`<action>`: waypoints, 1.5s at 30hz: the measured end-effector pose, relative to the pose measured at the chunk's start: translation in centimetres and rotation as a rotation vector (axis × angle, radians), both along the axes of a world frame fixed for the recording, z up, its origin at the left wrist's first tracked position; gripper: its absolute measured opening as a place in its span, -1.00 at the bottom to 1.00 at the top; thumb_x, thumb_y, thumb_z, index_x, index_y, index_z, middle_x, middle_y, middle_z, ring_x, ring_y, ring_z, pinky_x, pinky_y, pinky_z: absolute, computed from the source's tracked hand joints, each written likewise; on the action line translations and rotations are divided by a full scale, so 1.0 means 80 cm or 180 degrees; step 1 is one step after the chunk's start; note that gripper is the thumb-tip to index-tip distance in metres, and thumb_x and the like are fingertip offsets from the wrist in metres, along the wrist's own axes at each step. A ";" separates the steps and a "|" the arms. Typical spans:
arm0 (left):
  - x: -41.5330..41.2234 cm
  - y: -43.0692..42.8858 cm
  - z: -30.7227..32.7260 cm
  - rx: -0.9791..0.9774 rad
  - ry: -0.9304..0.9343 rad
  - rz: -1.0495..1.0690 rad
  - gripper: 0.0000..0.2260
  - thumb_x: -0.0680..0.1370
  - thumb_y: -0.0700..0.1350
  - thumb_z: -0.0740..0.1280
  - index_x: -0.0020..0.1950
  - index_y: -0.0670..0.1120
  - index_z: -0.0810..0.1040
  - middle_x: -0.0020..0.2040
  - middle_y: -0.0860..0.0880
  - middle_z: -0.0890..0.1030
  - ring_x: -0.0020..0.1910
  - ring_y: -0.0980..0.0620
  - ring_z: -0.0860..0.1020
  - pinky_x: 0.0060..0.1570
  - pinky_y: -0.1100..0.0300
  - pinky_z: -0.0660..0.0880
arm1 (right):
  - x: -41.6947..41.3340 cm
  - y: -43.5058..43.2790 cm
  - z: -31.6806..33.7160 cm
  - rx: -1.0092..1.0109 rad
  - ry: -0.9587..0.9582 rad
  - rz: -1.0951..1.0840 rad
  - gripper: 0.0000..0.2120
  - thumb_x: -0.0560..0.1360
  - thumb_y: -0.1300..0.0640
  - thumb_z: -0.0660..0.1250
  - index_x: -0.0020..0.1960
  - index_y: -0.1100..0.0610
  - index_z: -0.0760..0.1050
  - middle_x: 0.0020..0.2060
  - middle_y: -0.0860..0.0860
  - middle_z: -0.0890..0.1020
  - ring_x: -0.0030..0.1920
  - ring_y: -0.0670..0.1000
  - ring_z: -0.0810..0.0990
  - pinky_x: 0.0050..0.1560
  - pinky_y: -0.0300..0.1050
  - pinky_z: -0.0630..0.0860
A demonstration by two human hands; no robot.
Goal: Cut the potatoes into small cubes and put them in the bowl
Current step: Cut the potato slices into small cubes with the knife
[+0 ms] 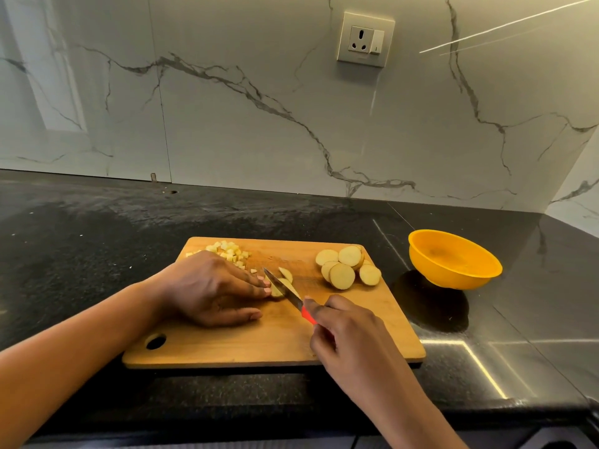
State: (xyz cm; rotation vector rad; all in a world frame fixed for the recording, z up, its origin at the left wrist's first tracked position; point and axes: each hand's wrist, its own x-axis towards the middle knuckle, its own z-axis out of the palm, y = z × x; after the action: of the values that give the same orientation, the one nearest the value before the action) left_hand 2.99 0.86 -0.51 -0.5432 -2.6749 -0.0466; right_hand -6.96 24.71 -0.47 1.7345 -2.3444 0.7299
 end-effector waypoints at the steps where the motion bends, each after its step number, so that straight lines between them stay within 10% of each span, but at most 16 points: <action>1: 0.000 0.000 0.000 0.0007 -0.0001 -0.0002 -0.67 0.59 0.15 0.23 0.20 -0.01 0.60 0.11 0.07 0.64 0.10 0.24 0.58 -0.05 0.22 0.59 | 0.001 -0.002 0.001 0.0008 0.0034 0.0011 -0.56 0.61 0.06 0.14 0.48 -0.06 0.23 -0.01 -0.15 0.41 -0.07 -0.11 0.45 -0.10 -0.26 0.43; 45: 0.002 0.001 0.003 -0.0525 0.0165 -0.0016 -0.72 0.59 0.12 0.24 0.14 0.02 0.63 0.04 0.10 0.67 0.04 0.22 0.61 -0.03 0.26 0.58 | 0.009 -0.009 -0.002 -0.0001 0.0186 0.0042 -0.56 0.61 0.06 0.12 0.49 0.00 0.22 -0.03 -0.10 0.37 -0.07 -0.10 0.43 -0.28 -0.32 0.24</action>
State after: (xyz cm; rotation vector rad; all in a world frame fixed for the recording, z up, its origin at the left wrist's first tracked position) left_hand 3.17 0.91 -0.24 -0.5936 -2.6414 0.1855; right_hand -6.23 23.99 -0.63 1.7484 -2.2969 0.6721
